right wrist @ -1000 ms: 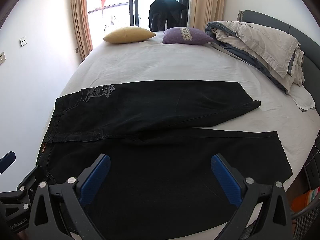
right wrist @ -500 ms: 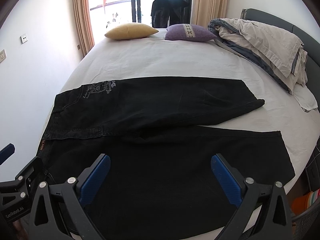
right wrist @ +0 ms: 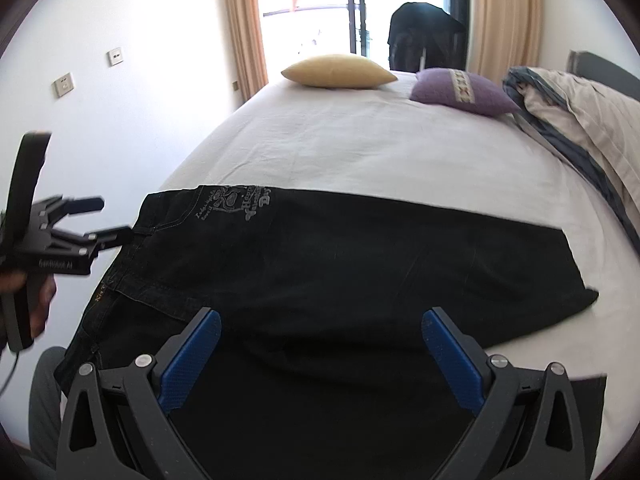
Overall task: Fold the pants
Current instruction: 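Grasp the jeans waistband with the left tool while the right tool grasps the waistband edge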
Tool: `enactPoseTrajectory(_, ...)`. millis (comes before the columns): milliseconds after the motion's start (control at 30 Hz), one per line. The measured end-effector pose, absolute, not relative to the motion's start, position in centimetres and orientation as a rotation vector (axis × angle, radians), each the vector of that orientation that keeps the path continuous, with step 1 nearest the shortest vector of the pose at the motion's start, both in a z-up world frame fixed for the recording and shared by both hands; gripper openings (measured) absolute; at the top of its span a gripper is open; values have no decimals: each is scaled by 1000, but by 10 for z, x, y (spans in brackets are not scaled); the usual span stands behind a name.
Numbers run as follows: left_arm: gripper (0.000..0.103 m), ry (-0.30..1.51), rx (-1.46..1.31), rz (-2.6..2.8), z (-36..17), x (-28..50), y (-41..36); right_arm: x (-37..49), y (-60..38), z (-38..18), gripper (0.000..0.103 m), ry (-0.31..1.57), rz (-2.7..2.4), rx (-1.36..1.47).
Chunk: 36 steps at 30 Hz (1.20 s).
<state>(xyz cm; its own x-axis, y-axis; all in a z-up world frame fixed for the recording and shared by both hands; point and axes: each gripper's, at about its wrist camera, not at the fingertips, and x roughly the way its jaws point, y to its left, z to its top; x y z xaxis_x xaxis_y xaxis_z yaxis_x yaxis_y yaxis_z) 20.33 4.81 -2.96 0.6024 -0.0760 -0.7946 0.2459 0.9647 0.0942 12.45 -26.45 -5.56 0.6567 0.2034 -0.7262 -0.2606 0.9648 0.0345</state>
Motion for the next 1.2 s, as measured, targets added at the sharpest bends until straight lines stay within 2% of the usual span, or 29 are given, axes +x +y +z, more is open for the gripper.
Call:
enactPoseTrajectory(67, 103, 902, 274, -213, -27, 238, 49, 145, -266, -55, 102, 800, 318, -138)
enactPoseTrajectory(233, 102, 1005, 385, -364, -44, 318, 54, 192, -272, -62, 84, 830, 445, -213)
enactPoseTrajectory(300, 94, 1074, 398, -400, -59, 341, 57, 207, -273, -68, 79, 852, 470, -228)
enactPoseTrajectory(333, 80, 1098, 392, -415, -66, 349, 59, 213, -273, -71, 77, 862, 480, -235)
enactPoseTrajectory(367, 73, 1126, 377, -430, -73, 357, 60, 220, -273, -74, 76, 869, 493, -240)
enactPoseTrajectory(467, 66, 1202, 375, -478, -96, 375, 59, 235, -272, -83, 75, 879, 539, -242)
enactPoseTrajectory(600, 66, 1271, 432, -527, -122, 382, 51, 255, -267, -90, 74, 896, 579, -261)
enactPoseTrajectory(700, 66, 1288, 424, -535, -132, 390, 50, 268, -260, -94, 66, 916, 599, -294)
enactPoseTrajectory(733, 64, 1290, 411, -537, -133, 394, 51, 274, -258, -96, 64, 927, 605, -305)
enactPoseTrajectory(767, 58, 1296, 397, -539, -134, 398, 52, 279, -256, -97, 63, 934, 610, -311)
enactPoseTrajectory(800, 53, 1297, 388, -542, -135, 400, 53, 282, -255, -97, 62, 937, 615, -316)
enactPoseTrajectory(867, 28, 1297, 374, -552, -133, 402, 56, 288, -252, -96, 61, 942, 621, -323)
enactPoseTrajectory(933, 16, 1287, 371, -554, -128, 396, 56, 295, -249, -96, 60, 942, 628, -330)
enactPoseTrajectory(1100, 11, 1145, 459, -501, -110, 364, 47, 313, -235, -99, 50, 974, 675, -404)
enactPoseTrajectory(1200, 11, 1003, 534, -449, -94, 337, 39, 322, -227, -102, 50, 994, 697, -447)
